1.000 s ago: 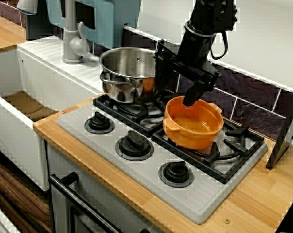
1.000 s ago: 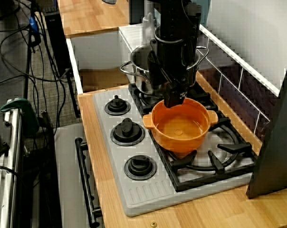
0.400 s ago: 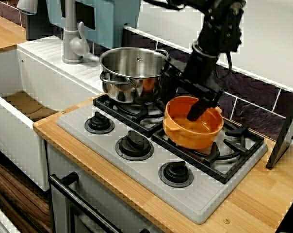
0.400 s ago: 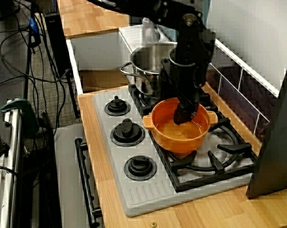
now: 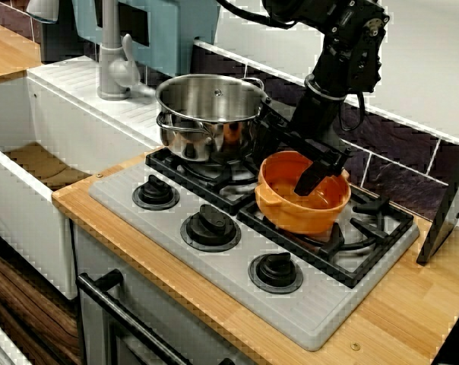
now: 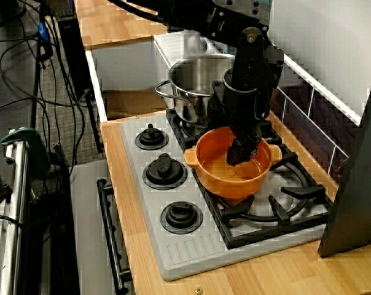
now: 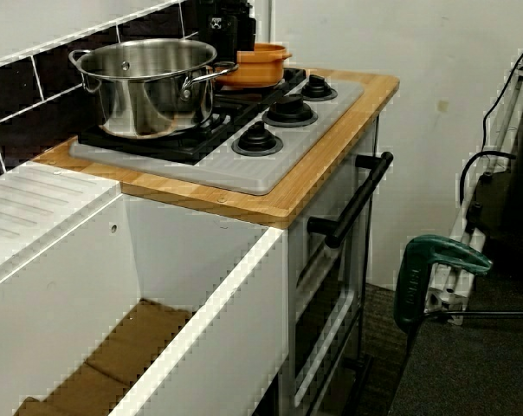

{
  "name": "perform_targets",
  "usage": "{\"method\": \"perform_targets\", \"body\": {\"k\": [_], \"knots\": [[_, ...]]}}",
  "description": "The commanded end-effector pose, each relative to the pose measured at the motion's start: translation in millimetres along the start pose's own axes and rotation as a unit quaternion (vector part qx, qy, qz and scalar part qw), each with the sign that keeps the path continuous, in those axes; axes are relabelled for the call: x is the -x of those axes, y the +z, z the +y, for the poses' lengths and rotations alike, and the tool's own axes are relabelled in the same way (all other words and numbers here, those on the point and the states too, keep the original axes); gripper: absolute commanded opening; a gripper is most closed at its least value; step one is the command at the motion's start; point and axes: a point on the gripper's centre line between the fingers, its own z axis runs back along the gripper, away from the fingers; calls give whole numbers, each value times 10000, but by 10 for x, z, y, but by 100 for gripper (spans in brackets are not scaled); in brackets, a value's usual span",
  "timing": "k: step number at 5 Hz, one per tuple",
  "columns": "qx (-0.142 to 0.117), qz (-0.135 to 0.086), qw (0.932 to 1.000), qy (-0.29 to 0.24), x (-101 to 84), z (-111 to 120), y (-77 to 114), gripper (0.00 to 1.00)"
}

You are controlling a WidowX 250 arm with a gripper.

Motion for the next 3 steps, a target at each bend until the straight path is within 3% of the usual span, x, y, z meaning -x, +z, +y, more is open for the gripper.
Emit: {"method": "perform_targets", "body": {"k": [1, 3], "knots": [[207, -243, 9994, -141, -60, 32, 166, 0], [273, -284, 9990, -206, -39, 108, 214, 0]]}}
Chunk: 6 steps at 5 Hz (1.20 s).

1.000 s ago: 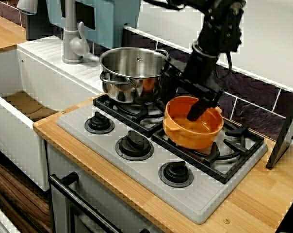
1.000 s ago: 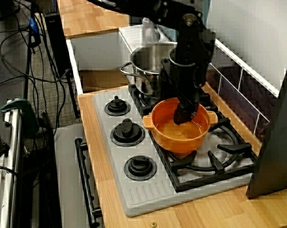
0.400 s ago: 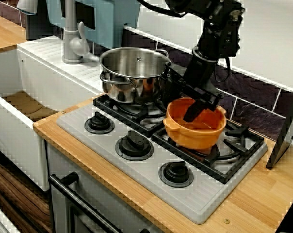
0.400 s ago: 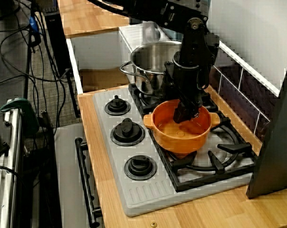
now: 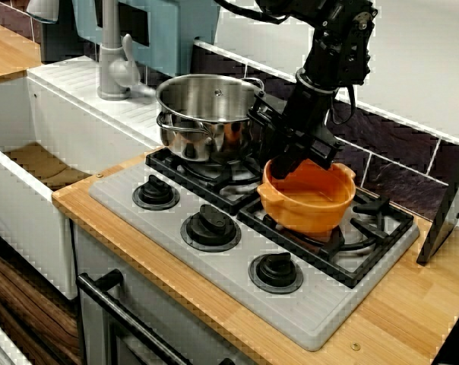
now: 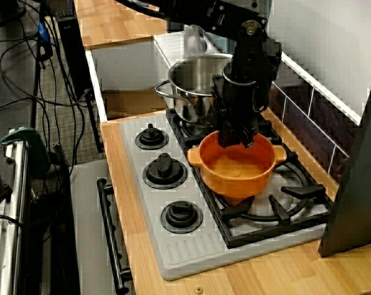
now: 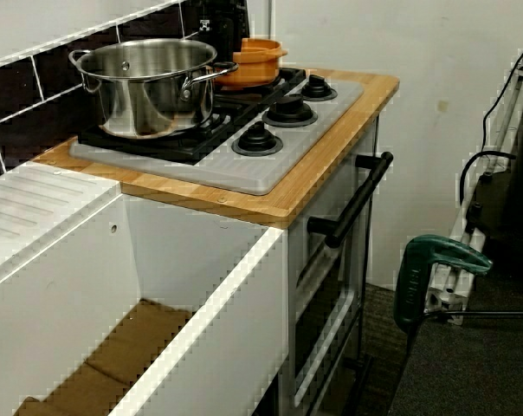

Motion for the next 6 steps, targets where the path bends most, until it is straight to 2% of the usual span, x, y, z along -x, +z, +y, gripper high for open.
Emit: {"method": "perform_targets", "body": {"k": [1, 2, 4, 6], "knots": [[348, -371, 9987, -16, 8, 88, 380, 0], [550, -412, 9976, -49, -20, 139, 619, 0], [940, -477, 9943, 178, -125, 440, 950, 0], [1050, -507, 9924, 399, -129, 737, 1062, 0]]}}
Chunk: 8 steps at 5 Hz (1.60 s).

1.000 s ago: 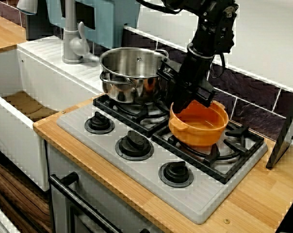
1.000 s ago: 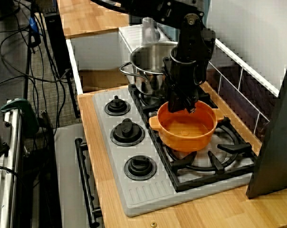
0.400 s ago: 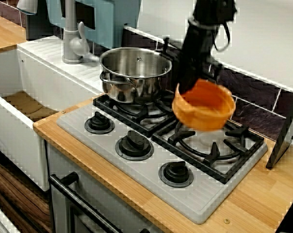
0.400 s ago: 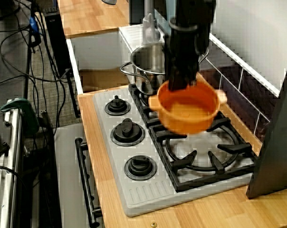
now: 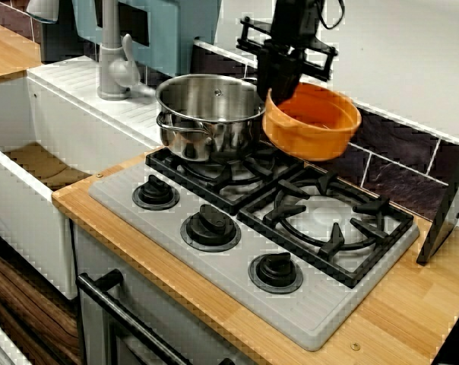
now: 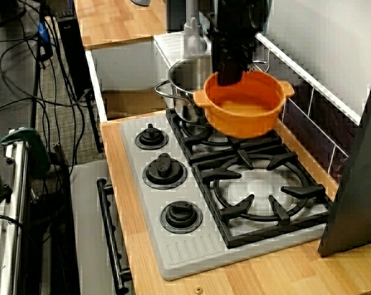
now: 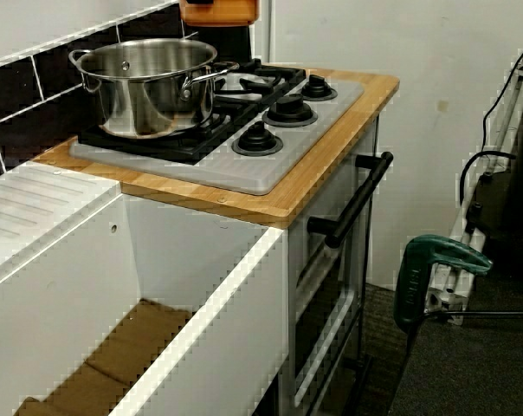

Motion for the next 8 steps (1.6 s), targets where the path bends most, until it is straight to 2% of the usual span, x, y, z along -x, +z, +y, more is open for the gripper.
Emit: {"method": "perform_targets", "body": {"k": [1, 2, 3, 4, 5, 6, 7, 8], "knots": [[261, -596, 9972, 360, 36, 387, 530, 0], [268, -656, 9964, 471, 45, 530, 605, 0], [11, -747, 9943, 755, 12, 670, 601, 0], [-64, -762, 9910, 1101, -24, 854, 556, 0], [51, -759, 9885, 1308, -30, 1035, 565, 0], [-6, -810, 9866, 1418, -44, 1165, 566, 0], [-491, -880, 9869, 1258, -106, 1108, 577, 0], [-1219, -1240, 9774, 1202, -98, 928, 669, 0]]}}
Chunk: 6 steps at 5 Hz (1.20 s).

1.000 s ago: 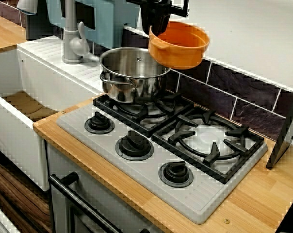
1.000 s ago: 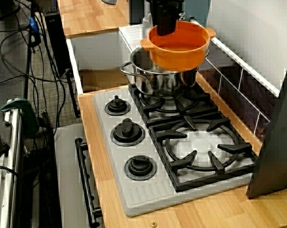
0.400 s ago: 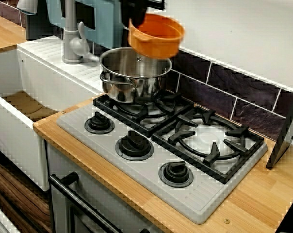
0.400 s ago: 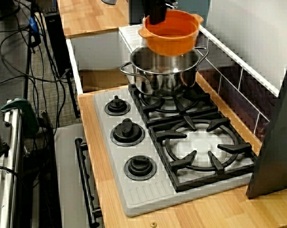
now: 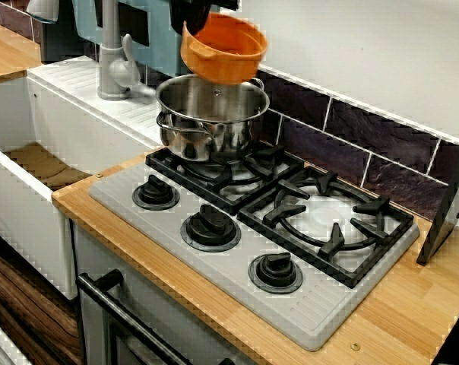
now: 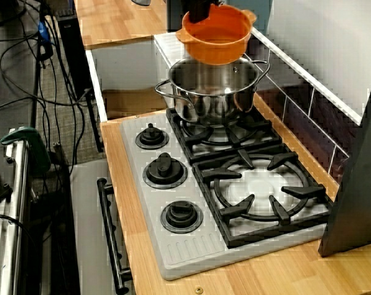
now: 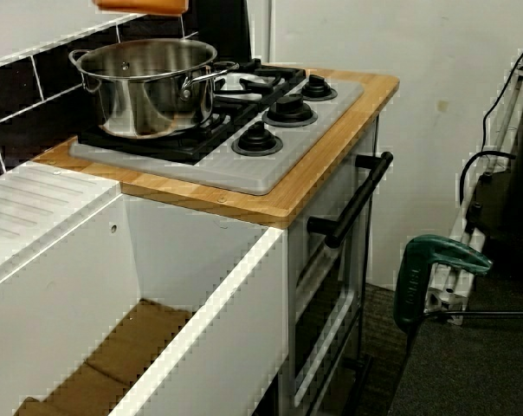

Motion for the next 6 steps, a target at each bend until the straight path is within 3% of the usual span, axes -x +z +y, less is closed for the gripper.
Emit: {"method": "perform_targets", "body": {"k": [1, 2, 4, 5, 6], "knots": [[-1366, -1128, 9837, 321, 80, -284, 434, 0], [-1382, -1258, 9823, 104, 159, -422, 493, 0], [-1467, -1763, 9716, -586, 412, -833, 676, 0], [-1524, -2073, 9616, -959, 560, -1048, 731, 0], [-1419, -2641, 9427, -1465, 700, -1239, 763, 0]]}}
